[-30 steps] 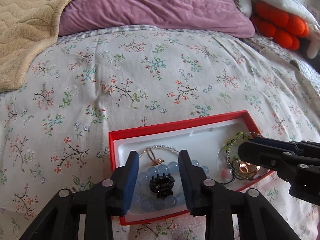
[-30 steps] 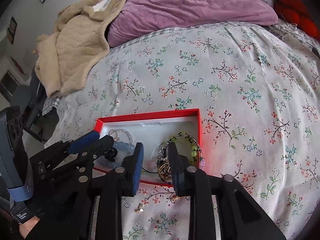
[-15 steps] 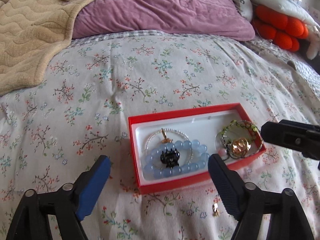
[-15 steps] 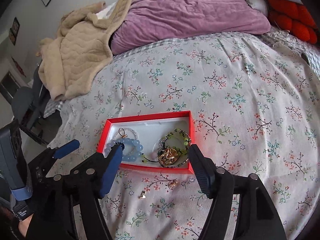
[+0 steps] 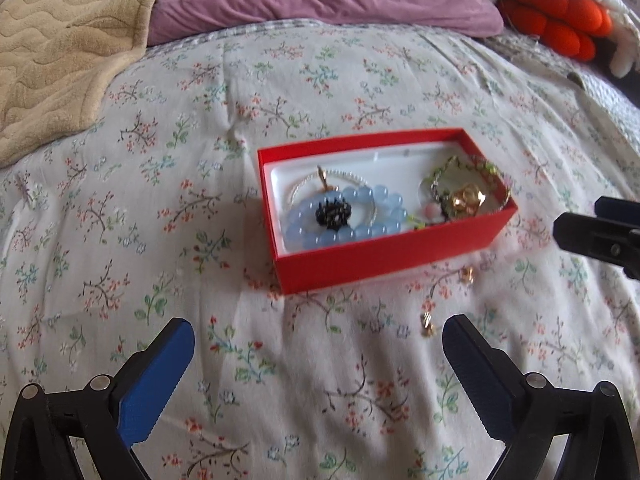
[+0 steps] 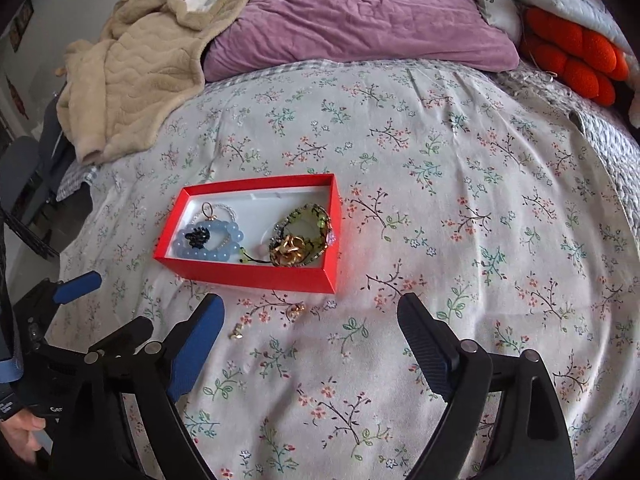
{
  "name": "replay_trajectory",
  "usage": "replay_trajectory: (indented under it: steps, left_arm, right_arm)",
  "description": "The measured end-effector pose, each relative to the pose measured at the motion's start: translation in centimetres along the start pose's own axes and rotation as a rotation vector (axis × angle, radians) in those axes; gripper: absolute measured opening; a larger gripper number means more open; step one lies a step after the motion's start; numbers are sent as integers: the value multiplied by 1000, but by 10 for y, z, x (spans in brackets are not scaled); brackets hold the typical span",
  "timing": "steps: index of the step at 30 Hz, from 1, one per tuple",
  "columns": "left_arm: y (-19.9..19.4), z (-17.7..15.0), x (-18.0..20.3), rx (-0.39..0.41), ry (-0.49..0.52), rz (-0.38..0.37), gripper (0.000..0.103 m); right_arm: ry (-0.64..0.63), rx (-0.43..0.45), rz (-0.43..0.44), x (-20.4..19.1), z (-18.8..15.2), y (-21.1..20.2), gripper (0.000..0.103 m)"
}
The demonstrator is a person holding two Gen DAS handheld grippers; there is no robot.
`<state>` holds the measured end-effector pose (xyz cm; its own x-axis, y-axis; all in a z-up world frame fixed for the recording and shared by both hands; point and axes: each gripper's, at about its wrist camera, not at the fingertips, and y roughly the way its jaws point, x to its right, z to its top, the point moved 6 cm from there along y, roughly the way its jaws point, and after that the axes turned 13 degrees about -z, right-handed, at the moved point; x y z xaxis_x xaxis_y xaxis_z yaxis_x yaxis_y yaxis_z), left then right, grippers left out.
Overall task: Organize jewelry
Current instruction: 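Open both grippers to drop the charm and ring into the box, then move both open grippers back toward the remaining gold earrings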
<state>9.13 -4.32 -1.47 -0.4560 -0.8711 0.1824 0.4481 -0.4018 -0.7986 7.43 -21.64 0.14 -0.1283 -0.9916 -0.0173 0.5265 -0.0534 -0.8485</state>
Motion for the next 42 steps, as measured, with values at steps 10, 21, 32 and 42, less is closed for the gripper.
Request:
replay_trajectory:
  steps: [10, 21, 32, 42]
  left_arm:
    - [2, -21, -5, -50, -18, -6, 102]
    - [10, -40, -14, -70, 19, 44, 102]
    - [42, -50, -4, -123, 107, -14, 102]
    - [62, -43, 36, -130, 207, -136, 83]
  right_arm:
    - [-14, -91, -48, 7, -29, 9, 90]
    - [-60, -150, -85, 6, -50, 21, 90]
    - [-74, -188, -116, 12, -55, 40, 90]
    - [-88, -217, -147, 27, -53, 58, 90]
